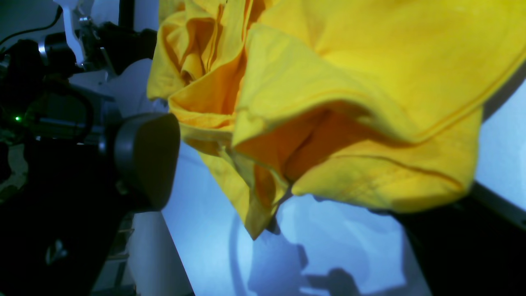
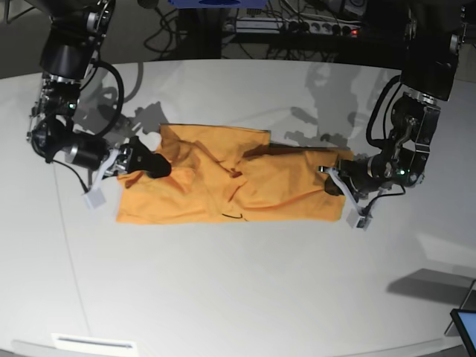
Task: Fold the T-shirt properly
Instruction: 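Release the shirt with the right gripper and move it aside, then reach the right gripper to the shirt edge and grasp it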
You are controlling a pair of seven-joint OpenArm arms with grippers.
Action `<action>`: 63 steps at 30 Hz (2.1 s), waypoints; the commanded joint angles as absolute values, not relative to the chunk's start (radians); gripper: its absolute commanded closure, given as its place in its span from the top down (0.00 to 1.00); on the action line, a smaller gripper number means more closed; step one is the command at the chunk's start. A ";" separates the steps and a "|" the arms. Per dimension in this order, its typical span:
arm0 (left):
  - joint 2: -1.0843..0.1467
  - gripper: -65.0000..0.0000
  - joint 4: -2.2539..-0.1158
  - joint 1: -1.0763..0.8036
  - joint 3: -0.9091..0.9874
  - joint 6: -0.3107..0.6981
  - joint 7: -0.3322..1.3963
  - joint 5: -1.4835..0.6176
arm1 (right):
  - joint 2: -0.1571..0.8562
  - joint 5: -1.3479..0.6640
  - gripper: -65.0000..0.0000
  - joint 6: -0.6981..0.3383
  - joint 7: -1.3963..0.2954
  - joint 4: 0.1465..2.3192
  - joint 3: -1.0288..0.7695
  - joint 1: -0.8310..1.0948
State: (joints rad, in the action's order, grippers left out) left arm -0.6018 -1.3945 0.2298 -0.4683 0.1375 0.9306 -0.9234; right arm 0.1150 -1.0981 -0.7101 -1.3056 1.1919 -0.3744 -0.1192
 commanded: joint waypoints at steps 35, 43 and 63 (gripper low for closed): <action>-0.627 0.00 -1.400 0.225 -0.463 0.139 0.940 -0.924 | 0.240 -1.056 0.72 -0.698 -1.282 1.193 -0.380 -0.136; -0.627 0.00 -1.403 0.225 -0.463 0.139 0.940 -0.924 | 0.271 -1.056 0.72 -0.698 -1.270 1.175 -0.374 -0.166; -0.638 0.00 -1.400 0.225 -0.463 0.139 0.940 -0.924 | 0.275 -1.190 1.00 -0.698 -1.302 1.030 -0.374 -0.214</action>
